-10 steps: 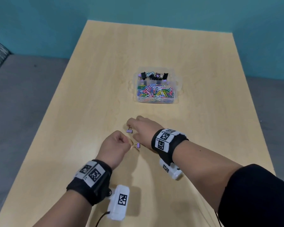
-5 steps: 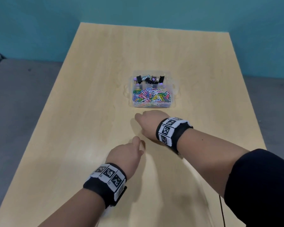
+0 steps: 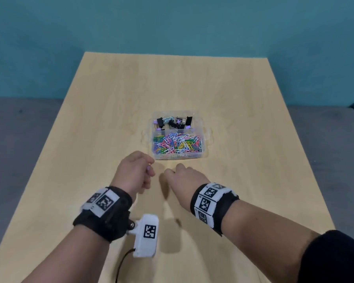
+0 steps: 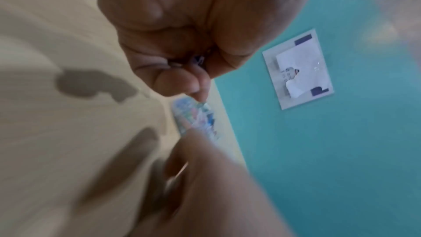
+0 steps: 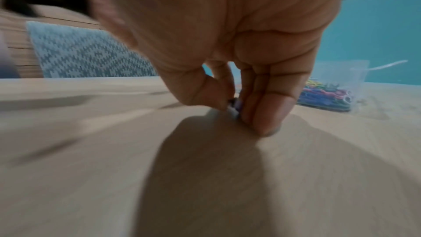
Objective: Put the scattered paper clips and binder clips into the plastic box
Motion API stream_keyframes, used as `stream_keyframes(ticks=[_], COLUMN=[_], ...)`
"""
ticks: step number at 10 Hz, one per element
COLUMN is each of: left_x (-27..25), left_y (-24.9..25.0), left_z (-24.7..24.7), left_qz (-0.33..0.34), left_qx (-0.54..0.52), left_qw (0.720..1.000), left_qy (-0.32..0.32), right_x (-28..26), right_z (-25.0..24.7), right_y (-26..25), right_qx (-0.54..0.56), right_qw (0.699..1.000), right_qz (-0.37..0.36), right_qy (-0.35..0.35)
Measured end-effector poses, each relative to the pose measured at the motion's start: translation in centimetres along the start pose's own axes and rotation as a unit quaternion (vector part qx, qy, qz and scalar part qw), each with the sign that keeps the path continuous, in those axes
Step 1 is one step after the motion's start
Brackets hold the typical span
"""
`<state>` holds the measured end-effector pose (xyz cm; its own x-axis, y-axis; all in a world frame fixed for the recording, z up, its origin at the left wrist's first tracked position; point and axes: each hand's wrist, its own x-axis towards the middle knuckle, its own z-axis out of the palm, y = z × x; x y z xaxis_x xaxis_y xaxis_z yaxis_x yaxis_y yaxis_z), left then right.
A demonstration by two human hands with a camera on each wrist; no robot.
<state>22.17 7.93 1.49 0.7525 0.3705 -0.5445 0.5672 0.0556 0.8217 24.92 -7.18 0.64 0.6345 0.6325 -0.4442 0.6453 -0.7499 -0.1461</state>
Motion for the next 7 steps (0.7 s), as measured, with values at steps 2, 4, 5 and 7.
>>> stream_keyframes(ticks=[2, 4, 5, 7], left_x=[6.5, 9.8, 9.4, 4.3], left_y=[8.5, 10.8, 9.5, 3.9], left_z=[2.2, 4.0, 2.2, -2.2], left_qz=[0.117, 0.130, 0.150, 0.117], left_qx=[0.097, 0.162, 0.104, 0.006], left_qw=[0.988, 0.976, 0.983, 0.990], left_qy=[0.013, -0.059, 0.025, 0.082], right_x=[-0.5, 1.5, 3.5, 8.3], right_z=[-0.1, -4.1, -7.3, -10.2], right_y=[2.6, 6.7, 8.5, 9.1], right_qx=[0.160, 0.510, 0.534, 0.436], right_qw=[0.986, 0.829, 0.808, 0.865], right_qz=[0.042, 0.184, 0.183, 0.182], right_qy=[0.015, 0.136, 0.168, 0.170])
